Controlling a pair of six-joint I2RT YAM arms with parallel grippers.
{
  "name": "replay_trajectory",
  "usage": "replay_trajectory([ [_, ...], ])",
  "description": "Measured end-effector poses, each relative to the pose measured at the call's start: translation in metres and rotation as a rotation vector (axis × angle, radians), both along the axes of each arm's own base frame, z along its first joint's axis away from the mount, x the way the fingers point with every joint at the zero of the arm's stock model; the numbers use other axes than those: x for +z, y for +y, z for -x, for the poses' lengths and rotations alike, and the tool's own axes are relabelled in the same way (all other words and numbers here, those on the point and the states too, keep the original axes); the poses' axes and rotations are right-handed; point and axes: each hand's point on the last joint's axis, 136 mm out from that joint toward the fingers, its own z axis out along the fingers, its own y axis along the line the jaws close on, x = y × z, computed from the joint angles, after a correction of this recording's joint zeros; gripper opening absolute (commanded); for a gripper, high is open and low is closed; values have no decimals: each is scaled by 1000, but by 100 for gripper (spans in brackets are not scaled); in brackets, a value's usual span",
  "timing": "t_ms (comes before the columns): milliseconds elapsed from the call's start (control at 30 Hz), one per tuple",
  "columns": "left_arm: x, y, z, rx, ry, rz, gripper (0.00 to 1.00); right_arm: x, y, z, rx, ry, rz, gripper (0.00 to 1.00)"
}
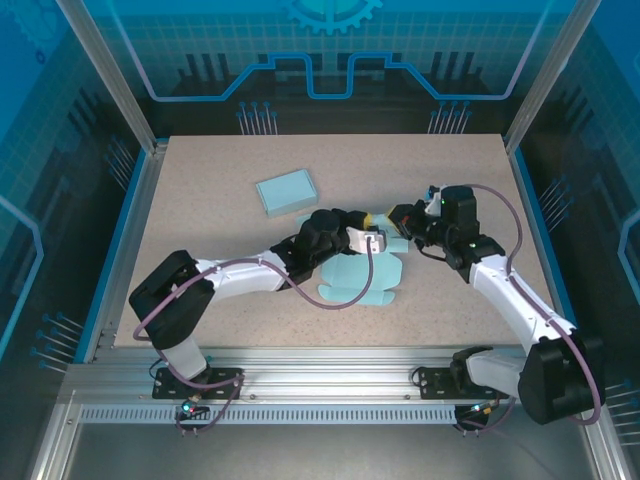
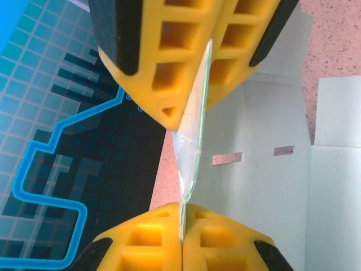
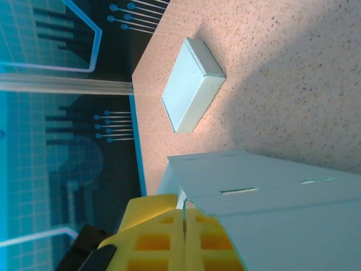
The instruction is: Fold the paper box
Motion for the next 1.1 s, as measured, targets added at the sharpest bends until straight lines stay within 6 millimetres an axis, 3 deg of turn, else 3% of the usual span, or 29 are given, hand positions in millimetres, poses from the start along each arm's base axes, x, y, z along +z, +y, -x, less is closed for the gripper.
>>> replay_trajectory([
  [100,-6,2,1,-6,16,2,30,-3,0,1,-2,8,-2,0],
  [200,-19,15,2,-10,61,7,38,-10,-2,2,-9,22,2,0],
  [400,-35,71,-12,78,139,43,41,-17,-8,3,-25,45,11,0],
  [467,-37,80,-14,99,151,52,40,-17,-9,4,-28,45,11,0],
  [633,-42,82,-12,91,177,64,34,-16,-9,6,-28,44,11,0],
  [833,-37,78,-12,78,175,91,10,-19,-10,7,-25,54,20,0],
  [1000,-40,76,-12,70,175,75,0,-19,-13,5,-34,50,20,0],
  [1100,-43,75,-11,68,184,68,0,-22,-14,4,-29,58,22,1],
])
